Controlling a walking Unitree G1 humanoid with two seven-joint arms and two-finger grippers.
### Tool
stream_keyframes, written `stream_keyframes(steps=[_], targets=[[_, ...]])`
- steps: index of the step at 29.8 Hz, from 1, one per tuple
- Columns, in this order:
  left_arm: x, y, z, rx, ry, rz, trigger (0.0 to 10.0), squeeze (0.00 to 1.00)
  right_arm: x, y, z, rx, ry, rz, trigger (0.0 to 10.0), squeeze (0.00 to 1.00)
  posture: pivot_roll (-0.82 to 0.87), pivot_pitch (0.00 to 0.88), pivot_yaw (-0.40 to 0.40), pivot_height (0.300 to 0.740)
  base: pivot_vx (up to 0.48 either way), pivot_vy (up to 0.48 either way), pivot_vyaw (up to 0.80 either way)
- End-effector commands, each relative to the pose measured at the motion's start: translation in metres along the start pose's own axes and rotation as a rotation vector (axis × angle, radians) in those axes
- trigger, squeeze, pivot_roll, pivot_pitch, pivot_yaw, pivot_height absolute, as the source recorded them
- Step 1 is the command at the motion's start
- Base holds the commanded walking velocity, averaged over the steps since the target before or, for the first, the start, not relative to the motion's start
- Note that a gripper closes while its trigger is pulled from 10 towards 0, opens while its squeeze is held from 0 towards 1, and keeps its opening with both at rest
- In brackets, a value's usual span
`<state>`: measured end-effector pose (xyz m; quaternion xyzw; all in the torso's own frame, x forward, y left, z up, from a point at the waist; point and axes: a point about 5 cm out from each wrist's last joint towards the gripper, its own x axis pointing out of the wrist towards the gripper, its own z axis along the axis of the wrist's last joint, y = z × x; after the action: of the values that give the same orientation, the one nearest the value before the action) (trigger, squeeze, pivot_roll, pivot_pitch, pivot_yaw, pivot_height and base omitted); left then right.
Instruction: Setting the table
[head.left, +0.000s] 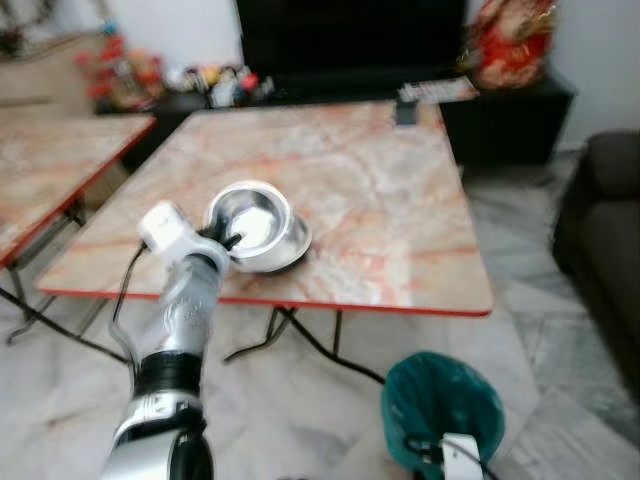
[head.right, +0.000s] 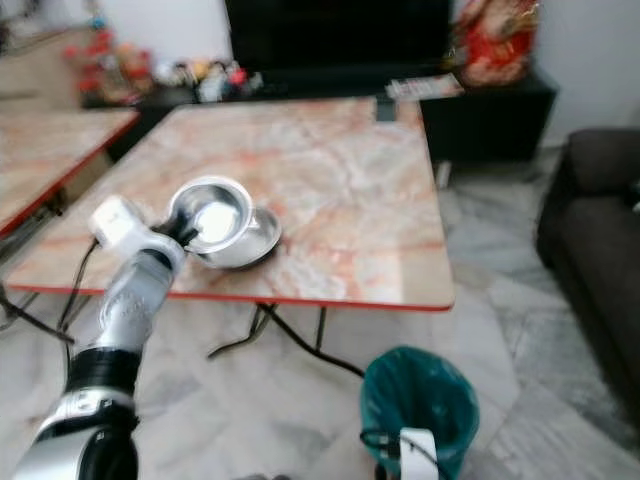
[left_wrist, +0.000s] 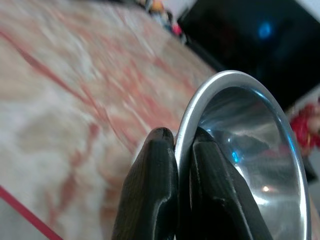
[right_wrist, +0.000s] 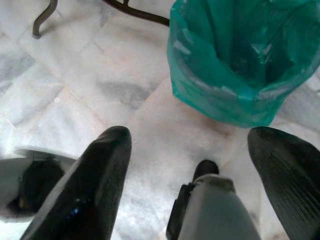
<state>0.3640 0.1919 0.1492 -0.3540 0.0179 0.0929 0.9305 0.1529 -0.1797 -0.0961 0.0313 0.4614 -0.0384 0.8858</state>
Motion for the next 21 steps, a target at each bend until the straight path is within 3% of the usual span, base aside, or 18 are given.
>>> stream_keyframes(steps=[1,5,6,8,10,17,21], targets=[[0.001,0.001,0.008,0.013,-0.041,0.007,10.0,0.00,0.001,0.008,0.002,0.012,-0.006,0.016,10.0,0.00,0.06,0.000,0.119,0.740,0.000,0.000,0.00],[-0.014,0.011,0.015,0.151,-0.124,-0.027,10.0,0.00,0.001,0.008,0.003,0.014,-0.011,0.017,10.0,0.00,0.07,0.000,0.110,0.740,0.000,0.000,0.00],[-0.014,0.011,0.015,0.151,-0.124,-0.027,10.0,0.00,0.001,0.008,0.003,0.014,-0.011,0.017,10.0,0.00,0.07,0.000,0.110,0.740,0.000,0.000,0.00],[-0.028,0.030,0.017,0.164,-0.162,0.007,10.0,0.00,0.002,0.007,0.005,-0.001,-0.011,0.021,10.0,0.00,0.09,0.000,0.096,0.740,0.000,0.000,0.00],[-0.032,0.034,0.018,0.201,-0.173,0.015,10.0,0.00,0.002,0.007,0.006,-0.010,-0.012,0.024,10.0,0.00,0.10,0.000,0.091,0.740,0.000,0.000,0.00],[-0.037,0.038,0.027,0.313,-0.208,0.016,10.0,0.00,0.004,0.006,0.014,-0.030,-0.030,0.036,10.0,0.00,0.12,0.000,0.074,0.740,0.000,0.000,0.00],[-0.036,0.032,0.029,0.323,-0.216,-0.004,10.0,0.00,0.004,0.006,0.017,-0.029,-0.037,0.038,10.0,0.00,0.11,0.000,0.075,0.740,0.000,0.000,0.00]])
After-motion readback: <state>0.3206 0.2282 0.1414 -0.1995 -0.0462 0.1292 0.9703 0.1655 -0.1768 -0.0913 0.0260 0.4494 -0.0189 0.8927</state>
